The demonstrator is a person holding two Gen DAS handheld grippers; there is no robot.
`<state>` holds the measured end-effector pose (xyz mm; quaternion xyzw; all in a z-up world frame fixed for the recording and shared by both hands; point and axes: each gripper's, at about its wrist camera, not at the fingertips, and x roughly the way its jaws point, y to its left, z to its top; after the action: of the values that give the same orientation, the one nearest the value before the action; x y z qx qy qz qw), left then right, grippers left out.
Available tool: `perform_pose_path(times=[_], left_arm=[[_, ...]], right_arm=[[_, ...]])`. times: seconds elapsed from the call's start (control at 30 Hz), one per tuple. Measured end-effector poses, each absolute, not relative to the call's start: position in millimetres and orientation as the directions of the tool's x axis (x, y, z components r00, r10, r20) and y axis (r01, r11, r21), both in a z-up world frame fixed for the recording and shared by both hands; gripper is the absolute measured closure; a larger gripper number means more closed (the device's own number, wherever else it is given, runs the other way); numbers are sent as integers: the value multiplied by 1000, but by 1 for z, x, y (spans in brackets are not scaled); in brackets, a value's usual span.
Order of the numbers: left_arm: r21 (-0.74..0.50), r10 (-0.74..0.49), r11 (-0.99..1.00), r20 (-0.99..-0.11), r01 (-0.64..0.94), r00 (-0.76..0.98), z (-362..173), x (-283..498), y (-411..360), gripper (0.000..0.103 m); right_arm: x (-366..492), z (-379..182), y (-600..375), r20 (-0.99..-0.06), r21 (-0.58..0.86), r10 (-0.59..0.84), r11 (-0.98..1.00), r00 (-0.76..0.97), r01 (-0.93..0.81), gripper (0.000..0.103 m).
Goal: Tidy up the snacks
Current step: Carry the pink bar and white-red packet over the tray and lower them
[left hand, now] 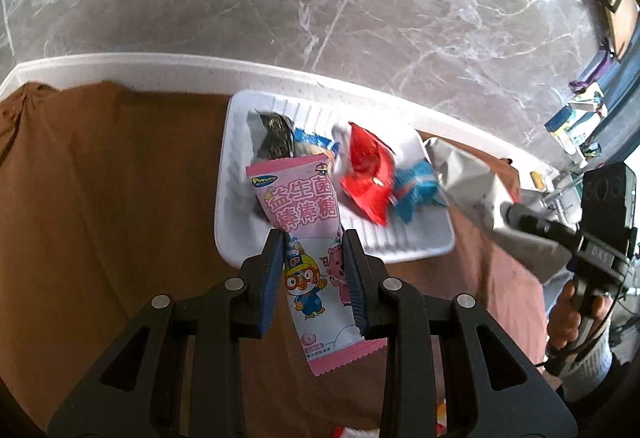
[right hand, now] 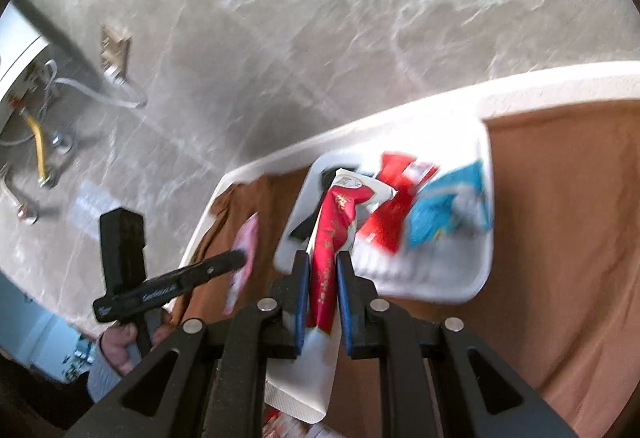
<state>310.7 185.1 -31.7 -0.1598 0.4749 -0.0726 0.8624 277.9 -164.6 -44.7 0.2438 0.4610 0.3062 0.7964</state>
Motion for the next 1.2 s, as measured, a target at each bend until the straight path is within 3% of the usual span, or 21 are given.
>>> perform_pose_path(times=[0.5,0.7,0.87,0.97,1.2], left_arm=[[-202,-192,979,-856,30,480,-87,403,202,74],[-198,-186,980,-852,27,490,-95,411,209,73],[-162,-163,986,-847,47,506,-86,408,202,67],[-155,-154,987,-837,44,524,-80,406,201,62],[-131,-128,991,-829,33,545,-69,397,205,61]], right_arm=[[348,-108,-144,-727,536,558,825,400,-176,88],[348,-105,-130,-751,470,515,856,414,-214,86],[347,-96,-130,-747,468,512,858,423,-211,83],[345,-90,-132,-738,475,514,856,436,-205,67],[338,-73,-146,-724,473,502,861,473,-188,66]])
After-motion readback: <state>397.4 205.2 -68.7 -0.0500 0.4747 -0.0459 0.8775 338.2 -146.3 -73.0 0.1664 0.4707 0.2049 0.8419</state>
